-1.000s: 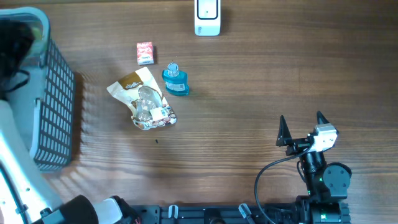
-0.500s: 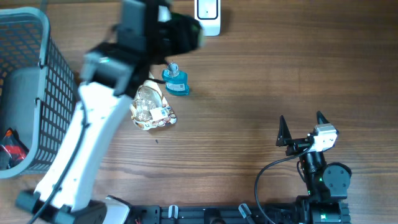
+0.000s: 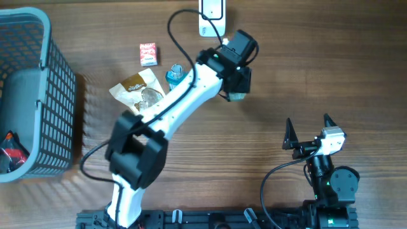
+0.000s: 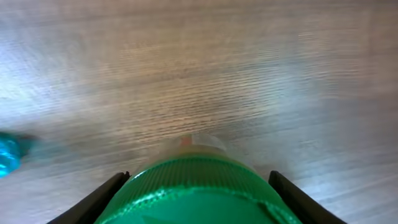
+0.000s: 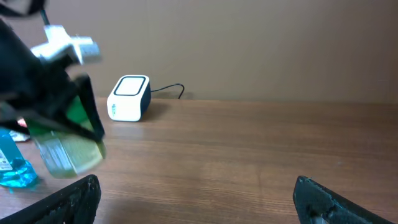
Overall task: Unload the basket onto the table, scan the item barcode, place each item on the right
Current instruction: 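Carry the green-capped bottle over the table toward the scanner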
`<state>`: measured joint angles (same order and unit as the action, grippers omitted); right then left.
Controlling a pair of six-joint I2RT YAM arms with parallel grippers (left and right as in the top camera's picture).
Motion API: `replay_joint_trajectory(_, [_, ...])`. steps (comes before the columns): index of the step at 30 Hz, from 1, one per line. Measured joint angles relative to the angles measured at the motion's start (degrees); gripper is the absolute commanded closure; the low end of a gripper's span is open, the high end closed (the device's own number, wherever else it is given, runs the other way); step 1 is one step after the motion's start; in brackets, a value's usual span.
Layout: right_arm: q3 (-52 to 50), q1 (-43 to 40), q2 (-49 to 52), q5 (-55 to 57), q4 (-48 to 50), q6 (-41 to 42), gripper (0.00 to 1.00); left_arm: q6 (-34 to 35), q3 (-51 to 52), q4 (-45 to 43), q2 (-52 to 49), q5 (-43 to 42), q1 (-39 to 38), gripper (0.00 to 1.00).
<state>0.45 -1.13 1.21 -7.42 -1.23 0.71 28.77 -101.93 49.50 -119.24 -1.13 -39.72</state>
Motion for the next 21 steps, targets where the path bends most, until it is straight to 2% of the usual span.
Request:
replay_joint_trajectory(5, [0.0,0.0,0.0,0.0,0.0,0.0,0.0,15.1,0.0,-1.4,-4.8,3.2,-0.4,0.41])
replay_joint_trajectory(7, [0.0,0.0,0.0,0.0,0.0,0.0,0.0,25.6,0.0,-0.9,-5.5,8.2,-1.8,0.38])
replay_joint_trajectory(10, [0.0,0.0,0.0,0.0,0.0,0.0,0.0,35.6,0.0,0.0,-5.7,13.3,-4.2,0.37])
replay_joint_trajectory(13, [0.0,0.0,0.0,0.0,0.0,0.0,0.0,47.4,0.0,3.3,-5.7,18.8,-6.6,0.37])
replay_joint_trajectory(14, [0.0,0.0,0.0,0.0,0.0,0.0,0.0,53.6,0.0,6.1,-5.7,20.3,-7.3,0.37])
replay_joint_trajectory(18, [0.0,0.0,0.0,0.0,0.0,0.0,0.0,70.8,0.0,7.9,-6.0,22.3,-7.8,0.38])
replay_joint_trajectory(21, [0.0,0.0,0.0,0.0,0.0,0.0,0.0,80.6,0.0,9.8,-8.0,22.3,-7.8,0.37])
